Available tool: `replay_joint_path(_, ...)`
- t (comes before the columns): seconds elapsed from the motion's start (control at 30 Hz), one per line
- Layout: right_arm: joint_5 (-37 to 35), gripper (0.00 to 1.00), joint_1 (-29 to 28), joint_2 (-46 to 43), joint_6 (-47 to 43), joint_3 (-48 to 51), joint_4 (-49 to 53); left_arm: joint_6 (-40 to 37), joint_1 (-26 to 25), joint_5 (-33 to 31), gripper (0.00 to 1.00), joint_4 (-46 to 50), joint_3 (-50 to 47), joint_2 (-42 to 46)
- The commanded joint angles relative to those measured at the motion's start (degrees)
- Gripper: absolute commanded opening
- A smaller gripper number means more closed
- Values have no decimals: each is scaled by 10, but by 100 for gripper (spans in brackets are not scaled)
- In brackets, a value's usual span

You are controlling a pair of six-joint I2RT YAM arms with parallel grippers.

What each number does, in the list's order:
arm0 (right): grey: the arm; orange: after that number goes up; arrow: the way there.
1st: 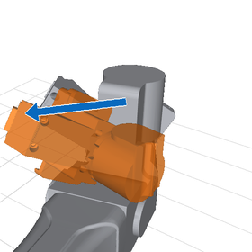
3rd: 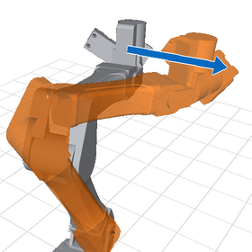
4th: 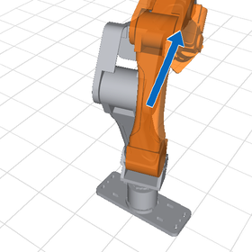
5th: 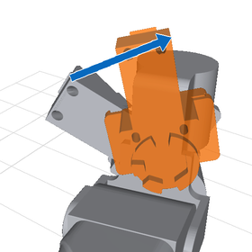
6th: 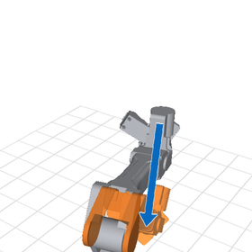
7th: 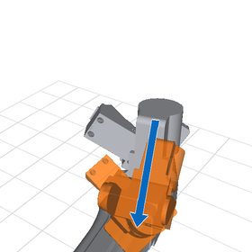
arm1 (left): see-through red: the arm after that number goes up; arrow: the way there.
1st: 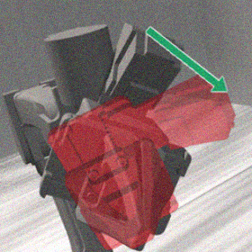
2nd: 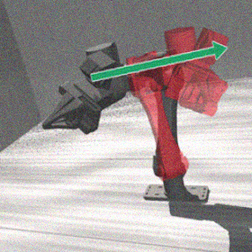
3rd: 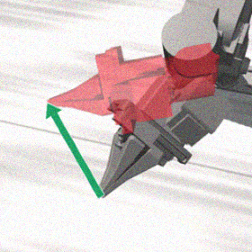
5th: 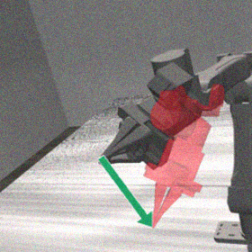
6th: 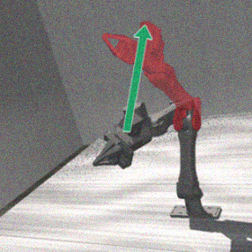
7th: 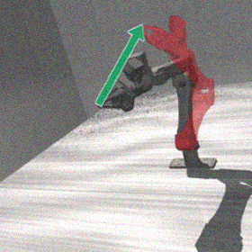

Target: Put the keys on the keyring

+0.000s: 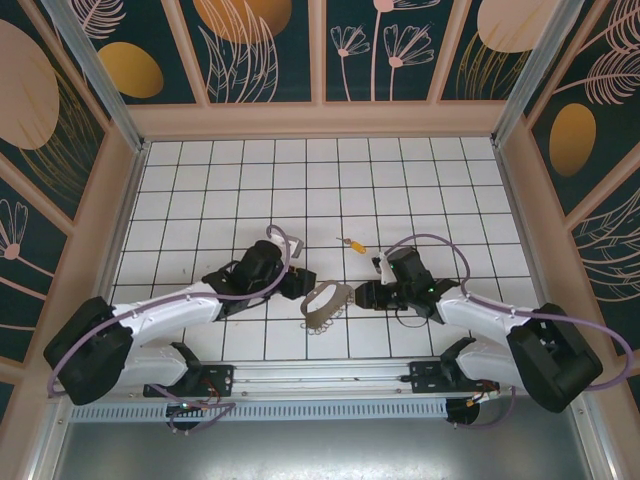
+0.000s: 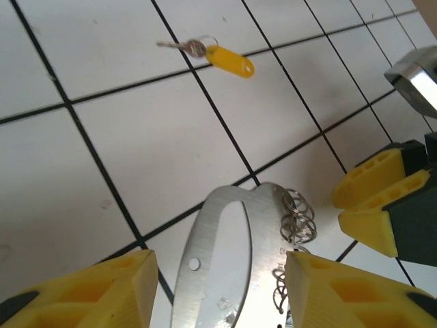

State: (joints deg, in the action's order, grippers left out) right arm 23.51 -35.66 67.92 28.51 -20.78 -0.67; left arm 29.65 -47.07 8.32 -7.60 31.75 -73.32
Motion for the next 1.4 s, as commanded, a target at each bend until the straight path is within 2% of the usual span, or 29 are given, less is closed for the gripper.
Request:
replay_joint_path(0.0,23,40,4,22,14,1,-41,18,-12,13,50,-49,-11,-23)
replay_joint_path(0.43,47,38,19,90,3,-17,-91,40,-17,39,31,-110,-30,-71)
replay_joint_path(0.8,70,33,21,115,1,-32,-122,45,-20,48,27,-127,-16,-120)
replay_joint_path(1.37,58,35,26,134,-1,-52,-137,41,-21,47,25,-125,-17,-132)
